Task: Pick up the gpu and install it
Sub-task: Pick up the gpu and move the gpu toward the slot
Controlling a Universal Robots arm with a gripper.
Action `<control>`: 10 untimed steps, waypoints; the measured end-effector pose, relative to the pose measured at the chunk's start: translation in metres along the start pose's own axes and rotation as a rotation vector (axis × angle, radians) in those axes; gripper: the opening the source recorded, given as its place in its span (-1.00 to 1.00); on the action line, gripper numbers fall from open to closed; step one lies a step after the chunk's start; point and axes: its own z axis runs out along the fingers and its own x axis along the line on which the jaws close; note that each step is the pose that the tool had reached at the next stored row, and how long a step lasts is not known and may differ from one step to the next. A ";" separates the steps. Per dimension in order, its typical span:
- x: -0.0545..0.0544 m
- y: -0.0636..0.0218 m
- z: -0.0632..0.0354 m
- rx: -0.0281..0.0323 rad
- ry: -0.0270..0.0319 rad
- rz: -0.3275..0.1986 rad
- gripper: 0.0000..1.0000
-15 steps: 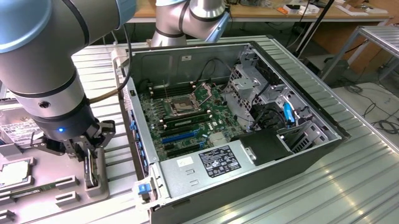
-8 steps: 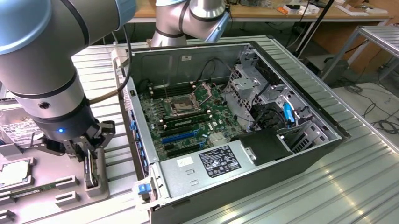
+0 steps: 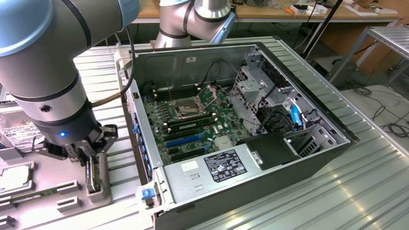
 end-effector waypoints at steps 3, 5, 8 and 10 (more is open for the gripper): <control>0.000 0.0000 0.0000 -0.0001 -0.0001 0.000 -0.47; 0.000 0.0000 0.0000 0.0000 0.0000 0.000 -0.47; 0.000 0.0000 0.0000 -0.0001 -0.0001 0.000 -0.47; 0.000 0.0000 0.0000 0.0000 0.0000 0.000 -0.47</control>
